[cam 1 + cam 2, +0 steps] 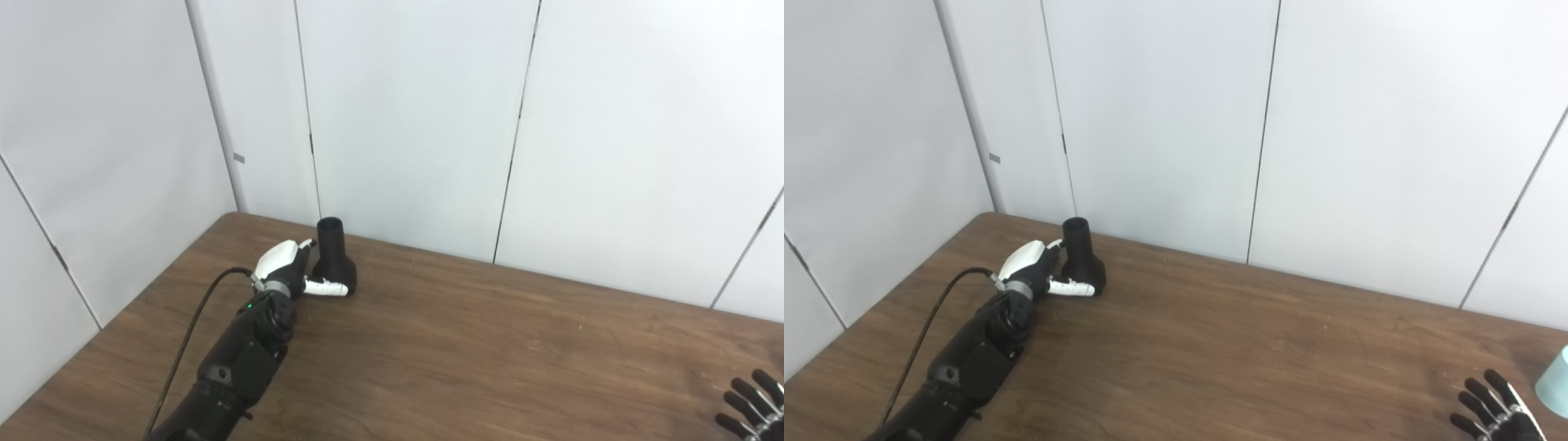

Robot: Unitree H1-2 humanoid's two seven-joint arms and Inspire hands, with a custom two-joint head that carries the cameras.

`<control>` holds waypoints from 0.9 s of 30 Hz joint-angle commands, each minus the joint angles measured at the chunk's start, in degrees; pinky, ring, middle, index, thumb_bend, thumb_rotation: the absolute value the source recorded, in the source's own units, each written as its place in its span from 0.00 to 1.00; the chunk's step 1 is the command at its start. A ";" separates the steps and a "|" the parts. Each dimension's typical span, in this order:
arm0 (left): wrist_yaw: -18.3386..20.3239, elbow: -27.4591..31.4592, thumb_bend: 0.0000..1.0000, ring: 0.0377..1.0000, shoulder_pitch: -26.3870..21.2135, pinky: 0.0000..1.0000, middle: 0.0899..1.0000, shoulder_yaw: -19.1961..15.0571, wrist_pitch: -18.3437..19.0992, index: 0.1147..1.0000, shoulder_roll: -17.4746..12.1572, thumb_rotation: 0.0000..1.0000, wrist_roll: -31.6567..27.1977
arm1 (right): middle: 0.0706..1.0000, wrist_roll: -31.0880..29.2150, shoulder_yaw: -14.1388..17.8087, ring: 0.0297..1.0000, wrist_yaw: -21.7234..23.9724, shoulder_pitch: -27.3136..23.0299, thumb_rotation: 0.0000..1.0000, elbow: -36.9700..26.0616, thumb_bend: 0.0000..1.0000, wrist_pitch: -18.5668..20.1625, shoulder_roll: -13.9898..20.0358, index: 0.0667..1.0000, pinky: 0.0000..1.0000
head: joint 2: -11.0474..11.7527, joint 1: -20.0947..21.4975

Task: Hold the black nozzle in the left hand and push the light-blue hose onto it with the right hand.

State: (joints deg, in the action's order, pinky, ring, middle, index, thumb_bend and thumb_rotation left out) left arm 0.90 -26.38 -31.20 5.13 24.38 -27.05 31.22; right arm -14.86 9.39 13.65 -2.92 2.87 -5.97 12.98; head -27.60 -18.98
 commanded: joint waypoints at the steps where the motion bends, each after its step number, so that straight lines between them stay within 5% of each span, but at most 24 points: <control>1: -0.47 -0.34 0.93 0.95 -2.52 1.00 0.88 -0.08 -0.89 0.88 -0.70 0.40 -0.73 | 0.88 -0.25 -0.70 0.88 0.09 3.43 0.89 2.02 0.62 0.19 -1.02 0.93 0.80 | -0.08 -0.05; 5: -0.38 0.22 0.92 0.92 -2.37 1.00 0.81 0.14 -1.78 0.83 -0.43 0.34 -1.54 | 0.88 -0.22 -0.74 0.89 0.09 3.40 0.89 1.92 0.62 0.13 -0.94 0.93 0.80 | -0.37 0.23; 27: 1.35 0.40 0.88 0.89 -2.16 1.00 0.79 8.39 -3.22 0.68 -2.77 0.24 1.89 | 0.87 -0.04 -0.88 0.89 -0.51 3.33 0.90 0.51 0.61 0.99 -1.36 0.94 0.81 | -1.20 1.01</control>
State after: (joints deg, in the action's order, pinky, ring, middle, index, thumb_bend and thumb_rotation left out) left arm 1.73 -26.02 -32.13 12.59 21.80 -29.53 31.95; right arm -14.50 9.14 13.27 -2.14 1.76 -4.81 12.94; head -28.74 -17.93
